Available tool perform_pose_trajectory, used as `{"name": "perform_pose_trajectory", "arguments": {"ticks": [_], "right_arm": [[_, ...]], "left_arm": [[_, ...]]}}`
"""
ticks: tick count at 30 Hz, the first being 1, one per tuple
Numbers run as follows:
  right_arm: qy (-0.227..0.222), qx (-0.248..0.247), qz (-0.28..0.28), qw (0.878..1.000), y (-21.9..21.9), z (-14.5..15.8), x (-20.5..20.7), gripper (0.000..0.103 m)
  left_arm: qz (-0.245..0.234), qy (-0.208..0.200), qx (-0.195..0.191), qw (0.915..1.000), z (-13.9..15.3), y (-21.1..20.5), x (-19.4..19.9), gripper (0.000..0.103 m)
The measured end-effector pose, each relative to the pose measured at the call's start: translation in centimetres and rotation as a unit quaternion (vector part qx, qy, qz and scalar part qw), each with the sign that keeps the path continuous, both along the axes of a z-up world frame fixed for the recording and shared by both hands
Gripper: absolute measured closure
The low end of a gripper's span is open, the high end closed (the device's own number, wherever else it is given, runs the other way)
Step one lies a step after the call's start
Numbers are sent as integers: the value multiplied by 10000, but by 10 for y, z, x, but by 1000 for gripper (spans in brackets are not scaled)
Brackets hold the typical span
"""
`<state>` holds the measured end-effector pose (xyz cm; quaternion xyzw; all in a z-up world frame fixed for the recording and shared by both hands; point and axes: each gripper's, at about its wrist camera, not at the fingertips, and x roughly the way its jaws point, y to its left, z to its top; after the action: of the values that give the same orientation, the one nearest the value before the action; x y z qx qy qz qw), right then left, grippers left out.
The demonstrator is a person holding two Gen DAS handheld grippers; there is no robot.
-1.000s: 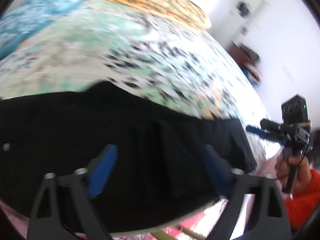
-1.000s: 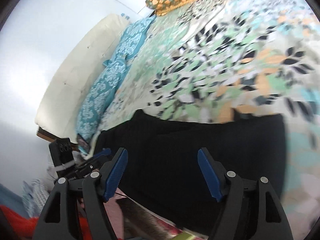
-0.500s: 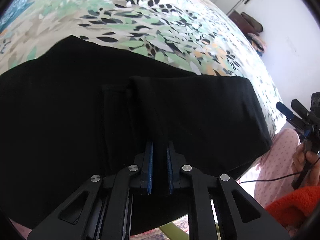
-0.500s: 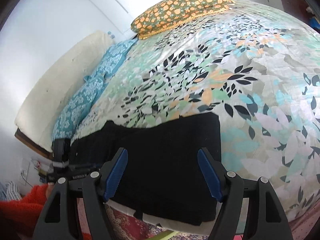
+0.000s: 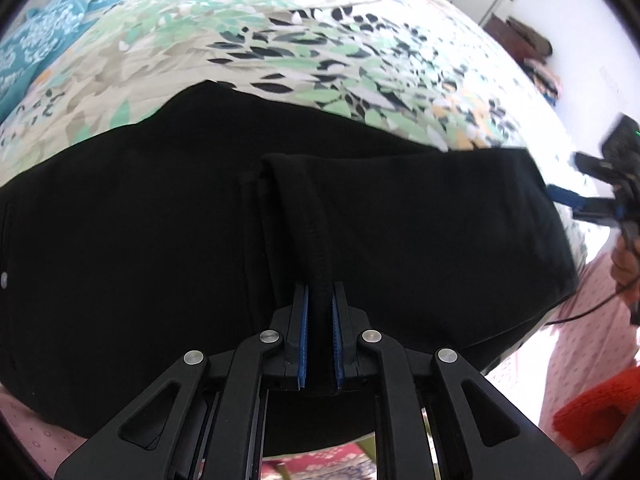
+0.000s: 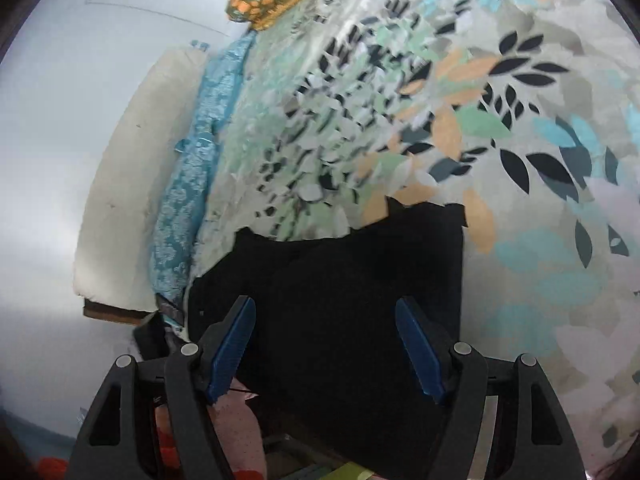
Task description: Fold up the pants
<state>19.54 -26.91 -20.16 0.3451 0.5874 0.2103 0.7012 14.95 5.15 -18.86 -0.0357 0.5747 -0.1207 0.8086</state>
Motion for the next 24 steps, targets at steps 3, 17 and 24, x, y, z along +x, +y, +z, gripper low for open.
{"name": "perform_pose_trajectory", "arguments": {"ticks": [3, 17, 24], "right_arm": [[239, 195, -198, 9993, -6, -16, 0, 37], [29, 207, -574, 9981, -14, -12, 31, 34], [188, 555, 124, 9982, -4, 31, -12, 32]], "left_arm": [[-48, -22, -10, 10000, 0, 0, 0, 93], [39, 35, -214, 9998, -5, 2, 4, 91], [44, 78, -226, 9997, -6, 3, 5, 89]]}}
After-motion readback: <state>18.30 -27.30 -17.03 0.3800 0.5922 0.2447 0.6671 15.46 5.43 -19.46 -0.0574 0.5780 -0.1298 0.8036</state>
